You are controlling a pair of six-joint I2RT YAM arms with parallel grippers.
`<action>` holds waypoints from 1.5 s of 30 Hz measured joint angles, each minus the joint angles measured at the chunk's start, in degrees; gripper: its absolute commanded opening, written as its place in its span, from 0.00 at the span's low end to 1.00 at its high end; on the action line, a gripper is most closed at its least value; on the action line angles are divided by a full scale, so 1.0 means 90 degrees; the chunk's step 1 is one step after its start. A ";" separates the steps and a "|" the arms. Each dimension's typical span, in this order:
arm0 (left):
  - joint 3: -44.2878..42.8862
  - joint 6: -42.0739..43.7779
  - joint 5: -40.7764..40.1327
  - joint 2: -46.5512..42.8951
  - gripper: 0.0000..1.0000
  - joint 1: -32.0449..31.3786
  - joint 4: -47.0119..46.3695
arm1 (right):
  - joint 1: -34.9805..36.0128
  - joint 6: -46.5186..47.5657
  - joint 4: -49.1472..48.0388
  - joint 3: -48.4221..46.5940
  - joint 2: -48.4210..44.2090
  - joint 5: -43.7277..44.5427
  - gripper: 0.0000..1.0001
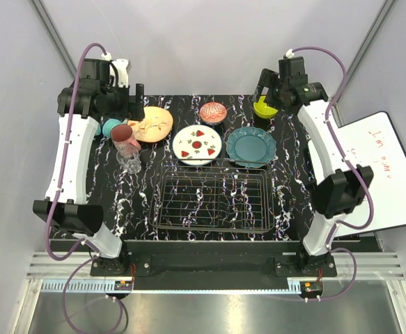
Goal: Load the mixed dishes into the dish rack
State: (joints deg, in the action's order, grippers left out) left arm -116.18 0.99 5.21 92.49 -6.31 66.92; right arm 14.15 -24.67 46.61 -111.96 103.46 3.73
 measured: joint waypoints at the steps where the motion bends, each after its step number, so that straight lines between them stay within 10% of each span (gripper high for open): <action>1: 0.0029 0.0002 0.0024 -0.0032 0.99 0.0027 -0.0041 | -0.0039 -0.0010 0.0007 -0.0151 0.0146 0.0131 1.00; 15: 0.0549 0.0199 0.0440 -0.0260 0.99 0.0418 -0.0270 | -0.0918 -0.0248 0.0437 -0.3898 0.4070 0.0845 0.92; 45: 0.1445 0.0386 0.1110 -0.0605 0.99 0.0644 -0.0396 | -0.1178 -0.0646 0.0172 -0.3769 0.5229 0.0954 0.72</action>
State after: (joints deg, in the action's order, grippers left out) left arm -103.18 4.47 15.20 87.05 -0.51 63.35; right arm 3.55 -30.48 48.16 -145.88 150.52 12.32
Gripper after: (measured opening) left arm 0.988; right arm 0.738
